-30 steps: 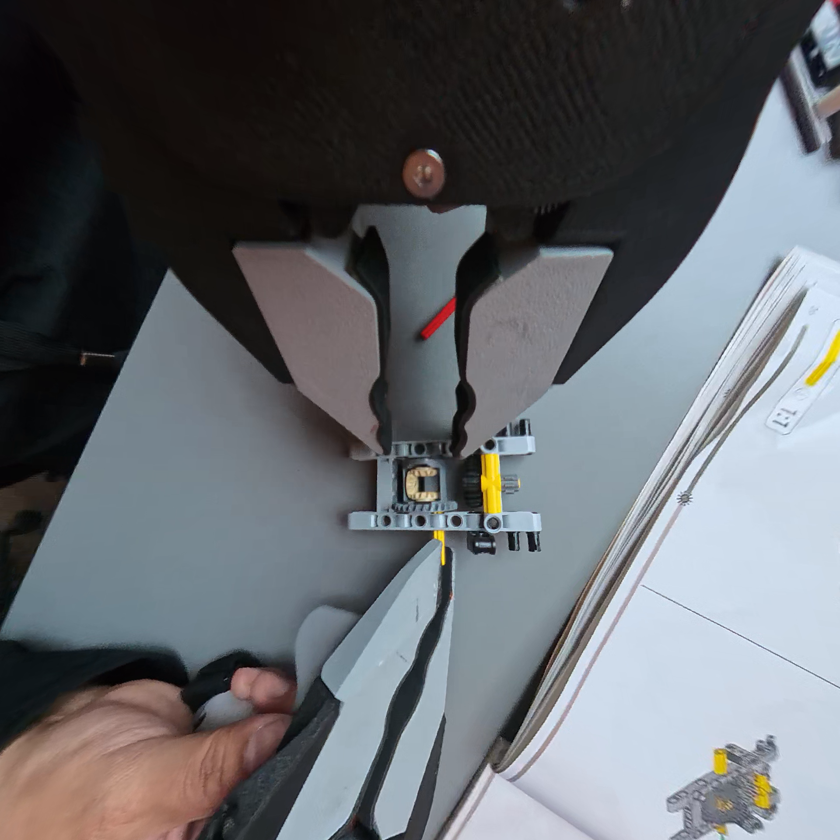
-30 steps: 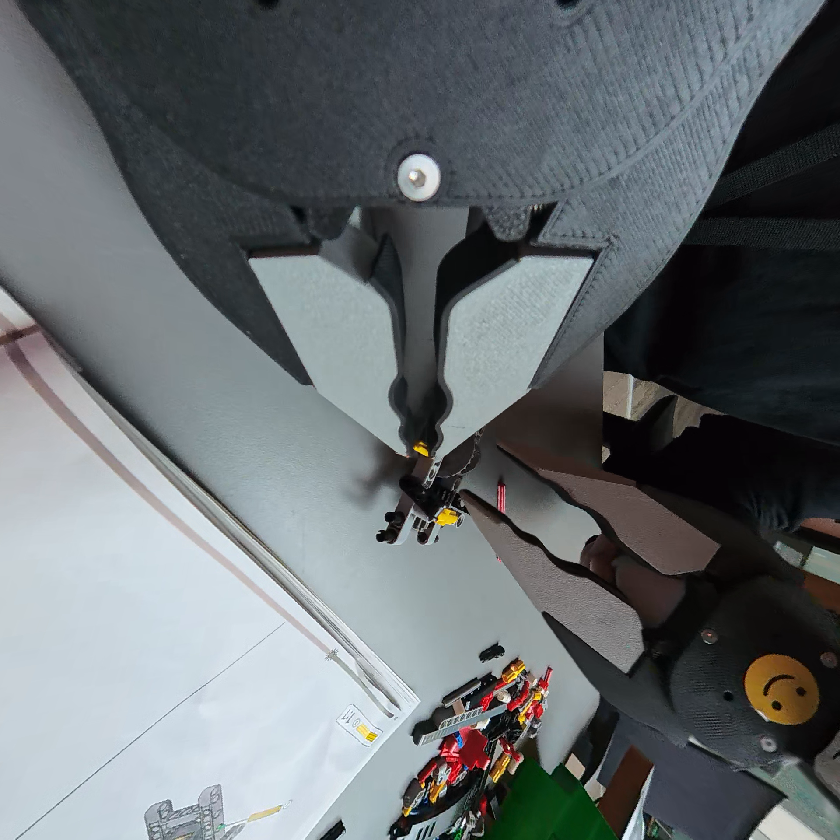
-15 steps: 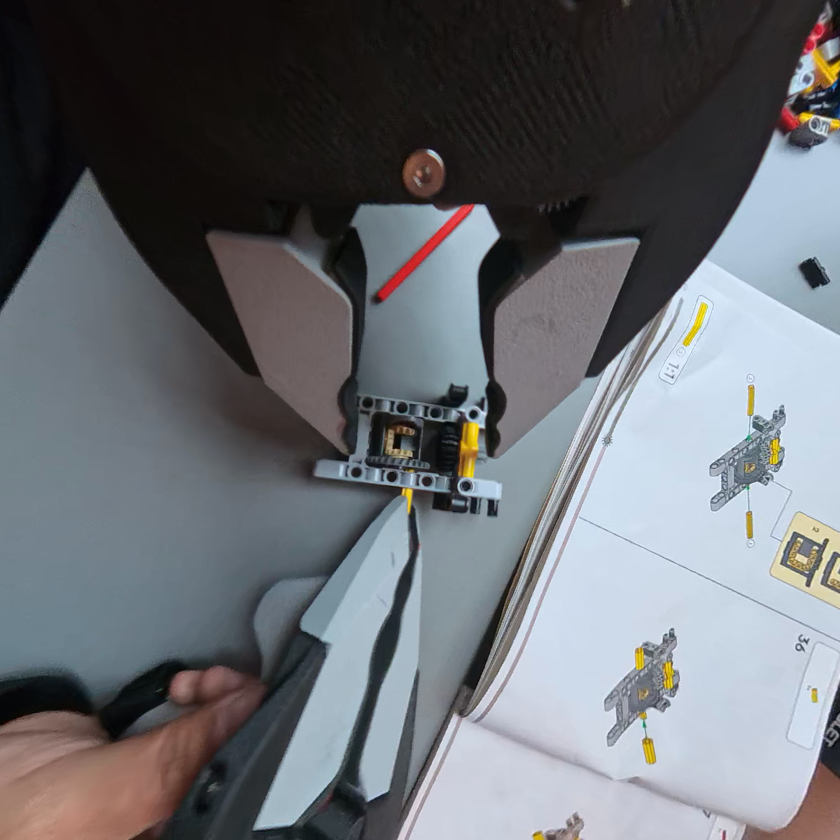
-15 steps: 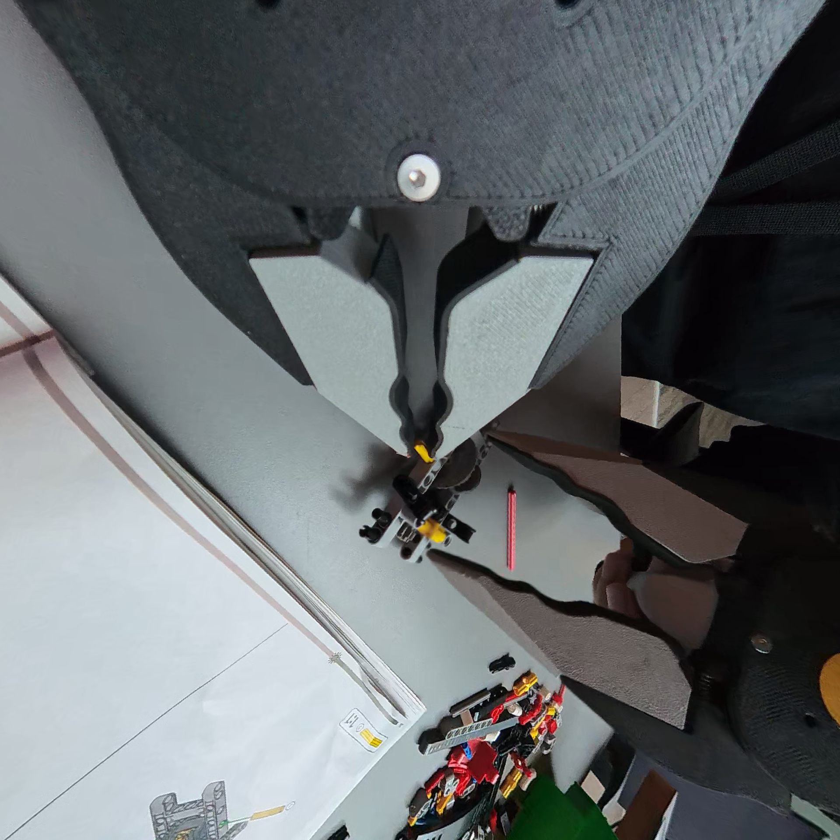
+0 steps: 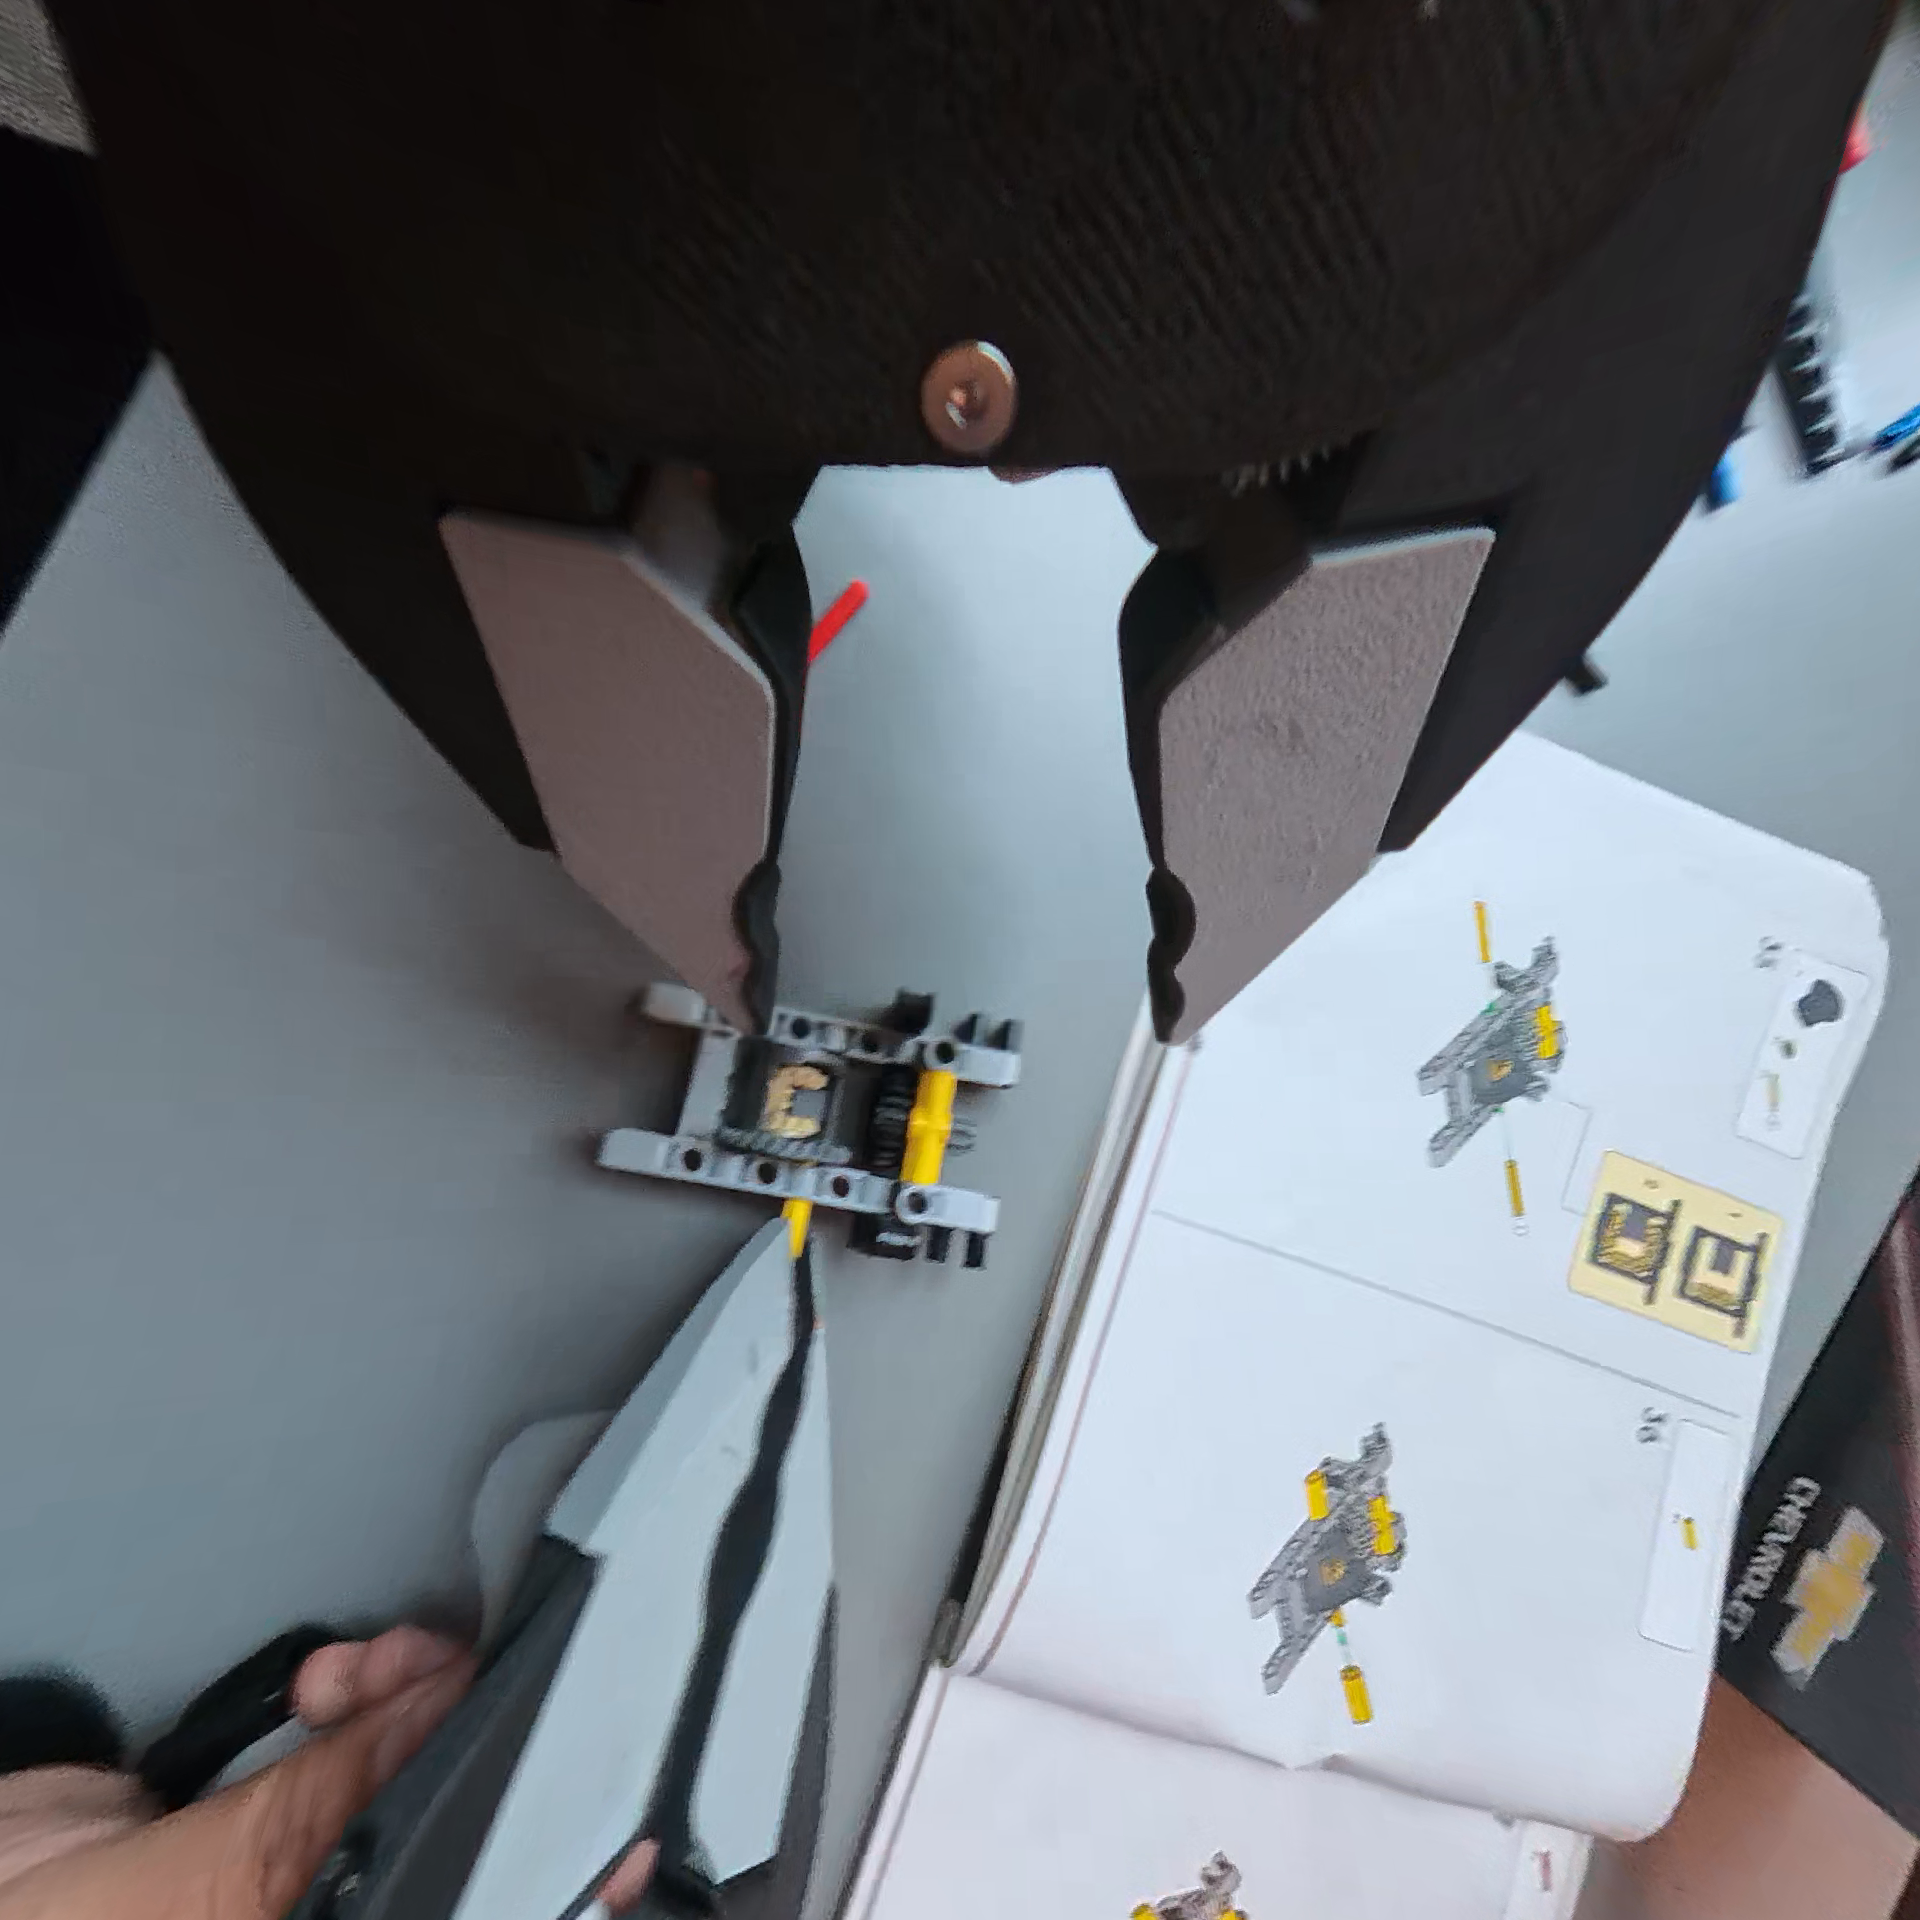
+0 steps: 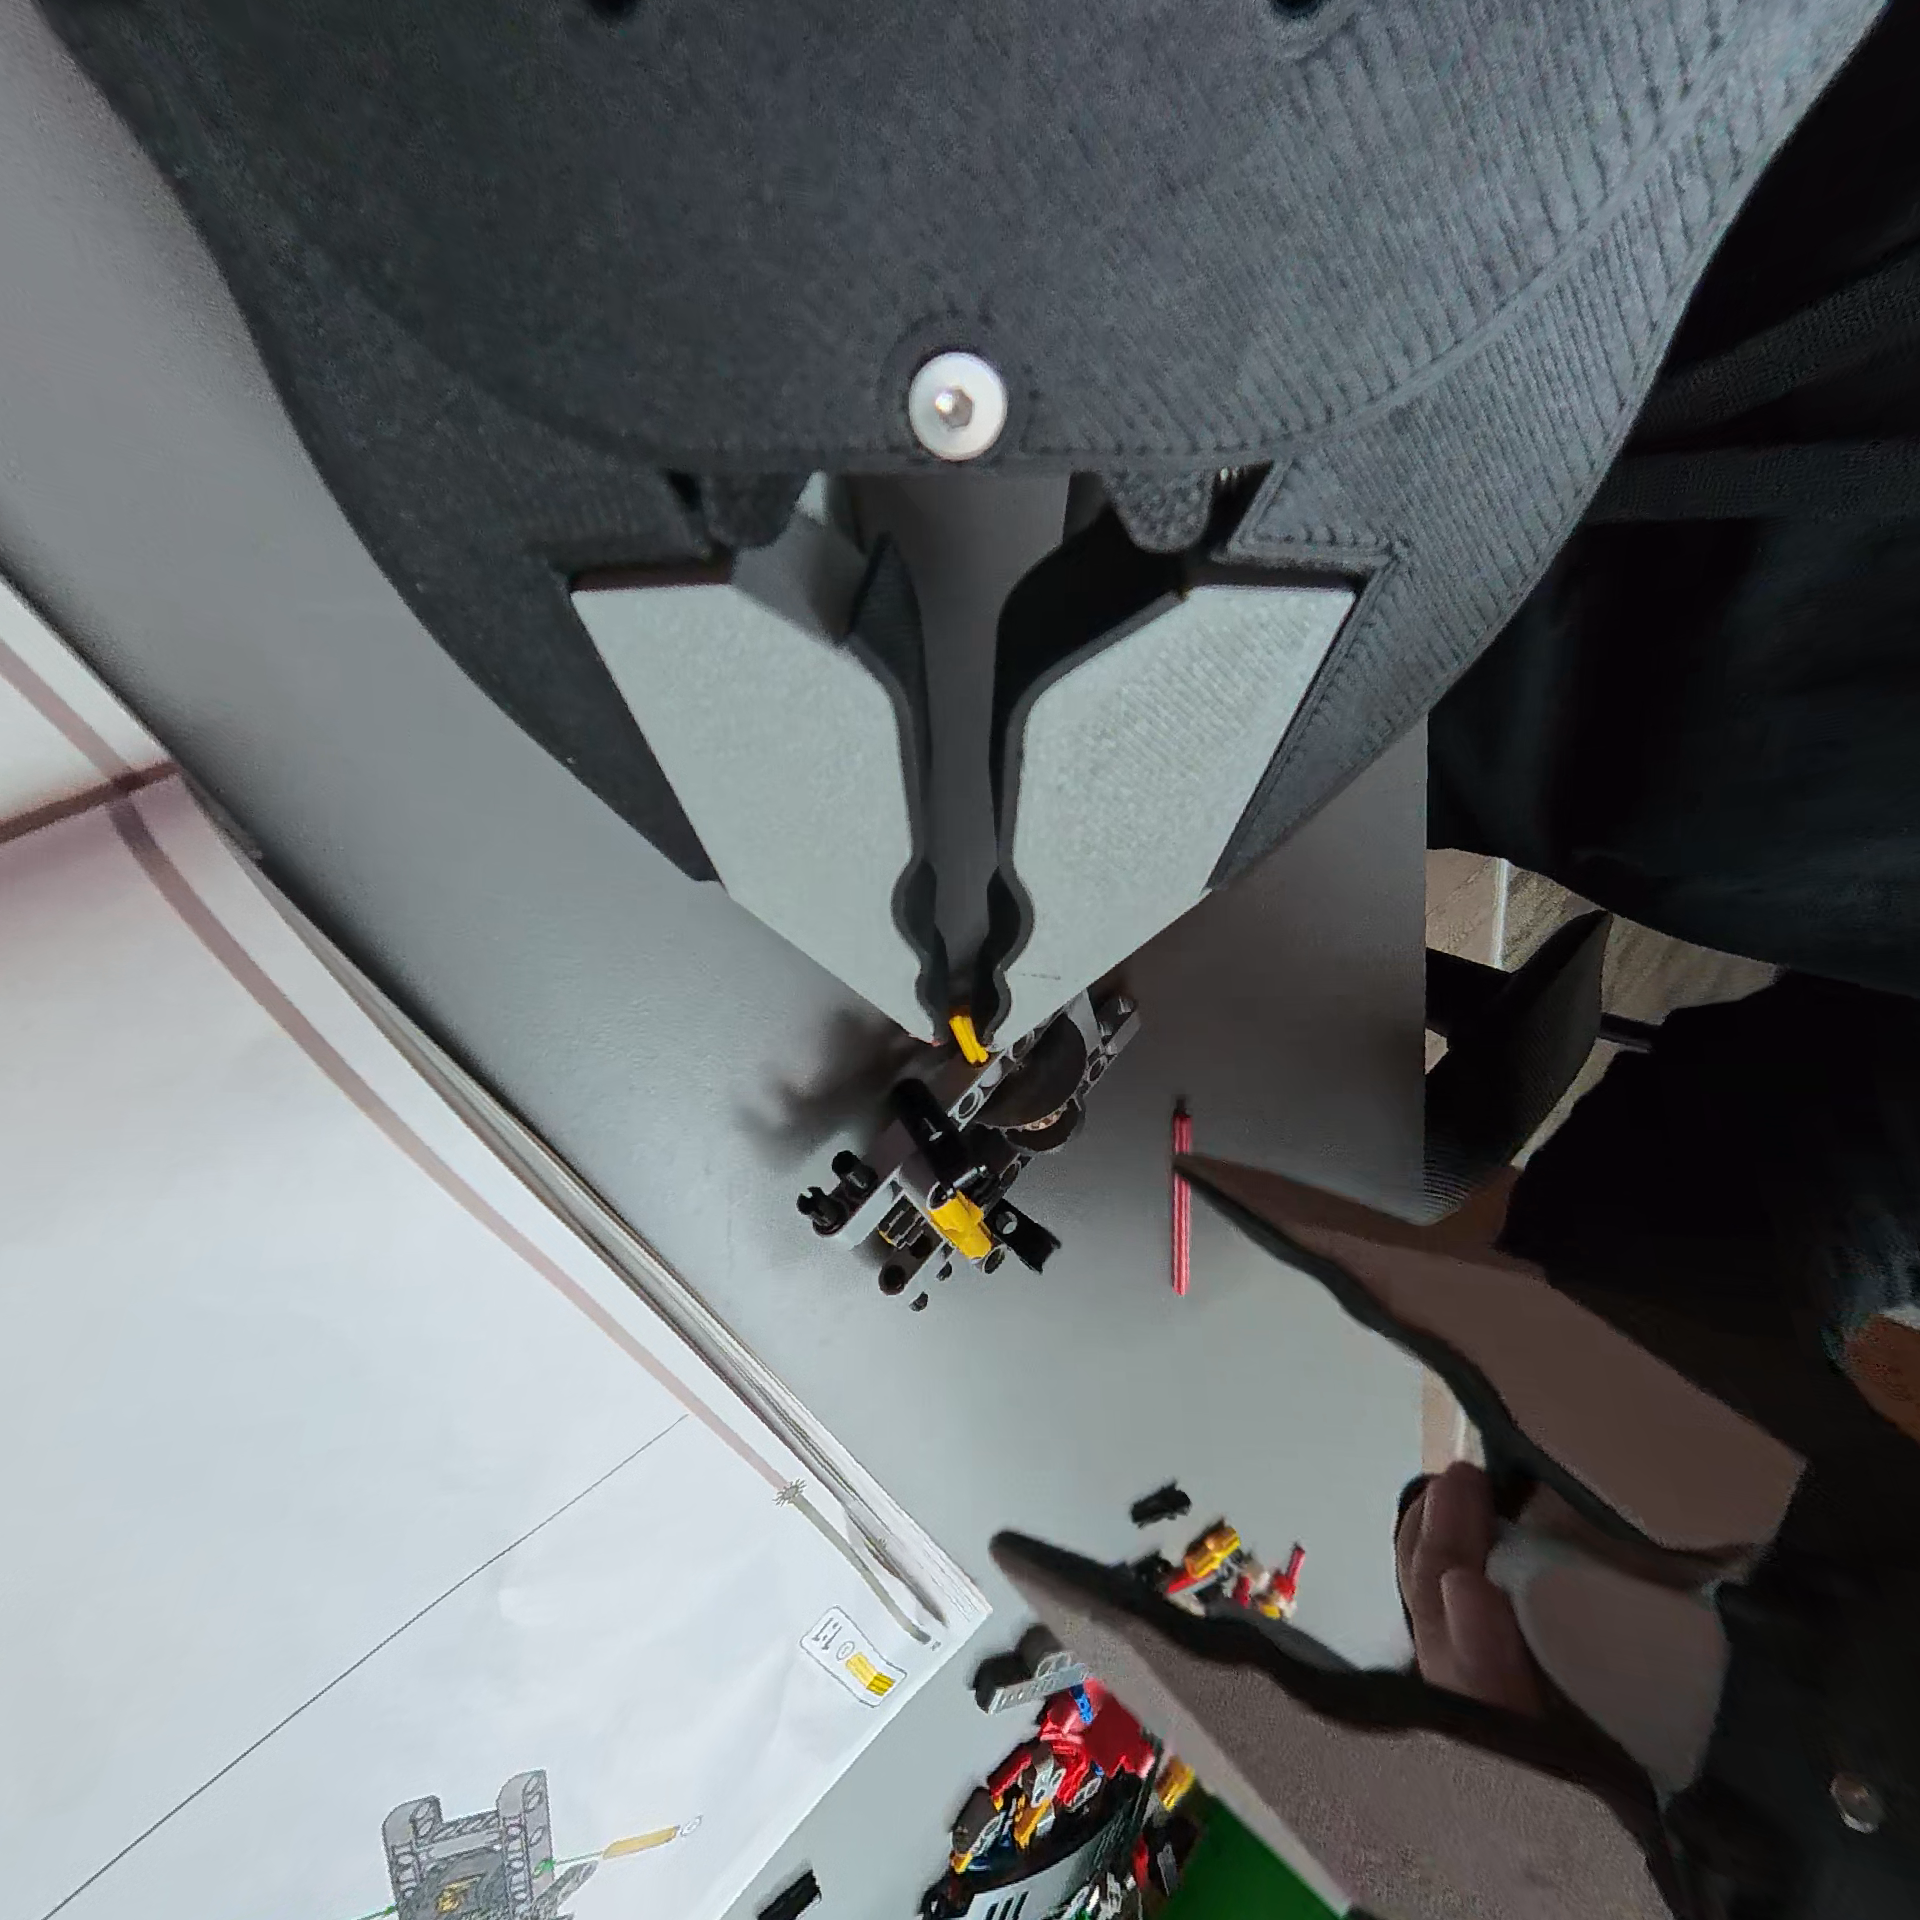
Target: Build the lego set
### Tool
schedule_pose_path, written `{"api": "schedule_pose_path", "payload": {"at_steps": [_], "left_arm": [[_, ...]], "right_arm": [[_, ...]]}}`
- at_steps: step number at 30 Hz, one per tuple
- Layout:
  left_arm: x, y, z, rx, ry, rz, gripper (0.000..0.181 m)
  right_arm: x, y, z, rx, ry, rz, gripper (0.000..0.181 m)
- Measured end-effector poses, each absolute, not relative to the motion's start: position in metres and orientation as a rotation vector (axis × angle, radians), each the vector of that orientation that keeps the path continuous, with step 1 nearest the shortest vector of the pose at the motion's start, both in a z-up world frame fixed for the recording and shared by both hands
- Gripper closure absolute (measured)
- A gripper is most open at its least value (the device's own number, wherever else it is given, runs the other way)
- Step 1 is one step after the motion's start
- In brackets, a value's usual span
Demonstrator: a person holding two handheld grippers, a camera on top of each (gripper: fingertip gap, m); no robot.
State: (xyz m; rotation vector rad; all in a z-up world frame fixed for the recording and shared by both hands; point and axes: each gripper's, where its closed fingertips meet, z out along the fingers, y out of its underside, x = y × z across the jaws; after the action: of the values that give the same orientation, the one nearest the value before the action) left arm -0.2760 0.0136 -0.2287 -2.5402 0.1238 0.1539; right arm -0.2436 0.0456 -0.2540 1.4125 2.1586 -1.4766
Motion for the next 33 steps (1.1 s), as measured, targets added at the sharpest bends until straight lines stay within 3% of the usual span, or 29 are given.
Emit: {"api": "schedule_pose_path", "payload": {"at_steps": [13, 33], "left_arm": [[-0.268, 0.019, -0.235, -2.45, 0.166, -0.193, 0.113], [-0.262, 0.004, -0.251, -2.444, 0.089, -0.13, 0.112]], "right_arm": [[-0.245, 0.046, -0.254, 1.416, 2.146, -1.477, 0.18], [-0.245, 0.046, -0.255, 1.412, 2.141, -1.468, 0.18]]}}
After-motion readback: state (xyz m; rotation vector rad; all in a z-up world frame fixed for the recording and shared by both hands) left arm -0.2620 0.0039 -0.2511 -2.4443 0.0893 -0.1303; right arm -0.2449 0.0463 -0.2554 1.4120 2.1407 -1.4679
